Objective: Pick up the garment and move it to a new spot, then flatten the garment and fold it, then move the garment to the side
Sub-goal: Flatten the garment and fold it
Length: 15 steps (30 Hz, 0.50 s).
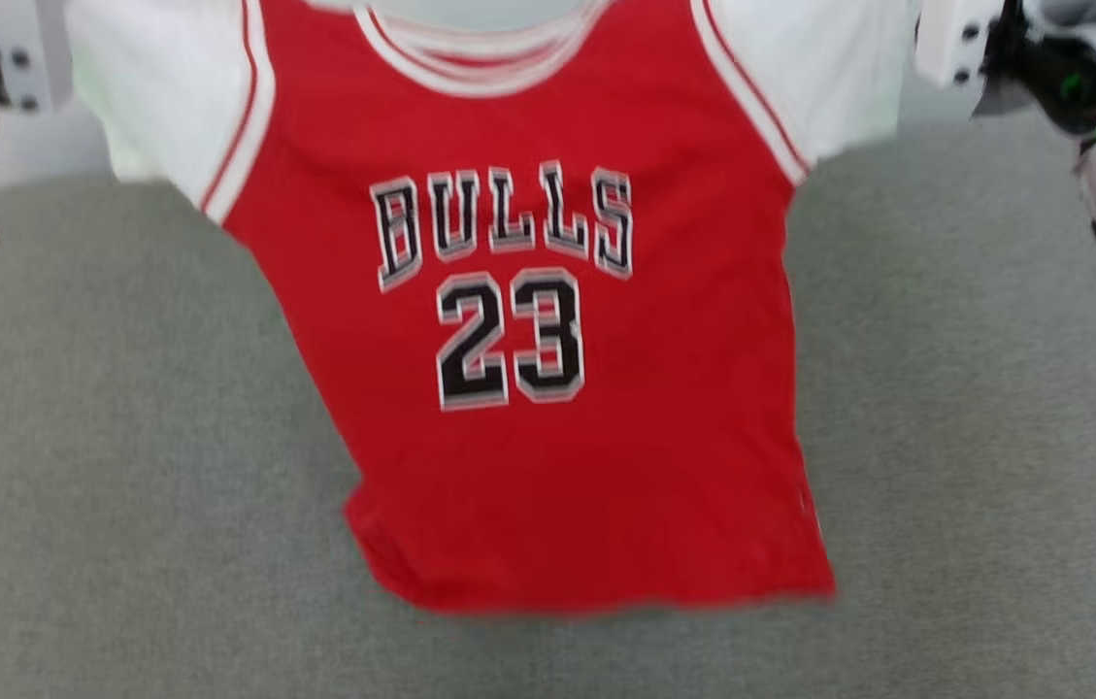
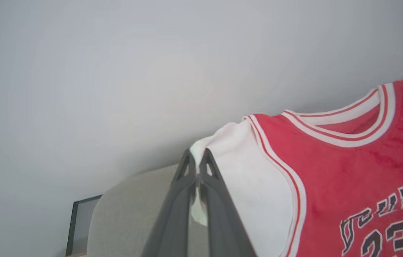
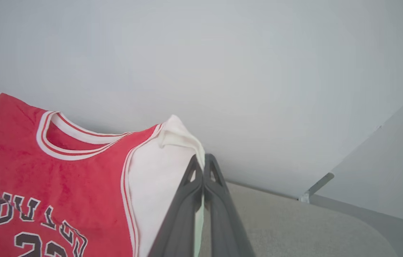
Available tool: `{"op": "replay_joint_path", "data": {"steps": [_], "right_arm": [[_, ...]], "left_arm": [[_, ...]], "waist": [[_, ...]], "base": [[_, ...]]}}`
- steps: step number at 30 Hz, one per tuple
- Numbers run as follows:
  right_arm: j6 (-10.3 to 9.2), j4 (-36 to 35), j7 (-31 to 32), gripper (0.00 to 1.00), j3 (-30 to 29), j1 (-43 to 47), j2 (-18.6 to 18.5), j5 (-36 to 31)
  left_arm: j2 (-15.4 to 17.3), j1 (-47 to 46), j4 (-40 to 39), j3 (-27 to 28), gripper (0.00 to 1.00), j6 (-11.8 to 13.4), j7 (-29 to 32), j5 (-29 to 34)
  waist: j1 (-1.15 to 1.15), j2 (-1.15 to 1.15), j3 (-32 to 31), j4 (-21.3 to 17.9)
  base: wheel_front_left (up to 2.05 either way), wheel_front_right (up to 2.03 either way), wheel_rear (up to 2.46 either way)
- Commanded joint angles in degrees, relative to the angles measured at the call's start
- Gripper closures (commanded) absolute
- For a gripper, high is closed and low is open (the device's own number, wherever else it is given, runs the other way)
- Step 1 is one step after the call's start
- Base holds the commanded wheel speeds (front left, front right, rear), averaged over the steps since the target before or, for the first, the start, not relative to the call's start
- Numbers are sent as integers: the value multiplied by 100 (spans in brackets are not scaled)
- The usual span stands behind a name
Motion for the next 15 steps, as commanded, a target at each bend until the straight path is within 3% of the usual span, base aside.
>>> {"op": "replay_joint_path", "data": {"steps": [1,6,15], "right_arm": [[-6,66,-218,100,46,-129,-9,-61],[-6,265,-723,100,183,-392,31,-28],[-6,366,-836,100,582,-639,-100,193]], "left_arm": [[-26,-140,-2,10,100,11,-56,23],[-2,-483,-2,-72,100,10,-135,151],[73,-784,-33,-234,100,9,159,155]], "waist": [[0,0,-357,-157],[0,0,-738,-232],[0,0,-953,-274]], "base": [[0,0,0],[0,0,0],[0,0,0]]}}
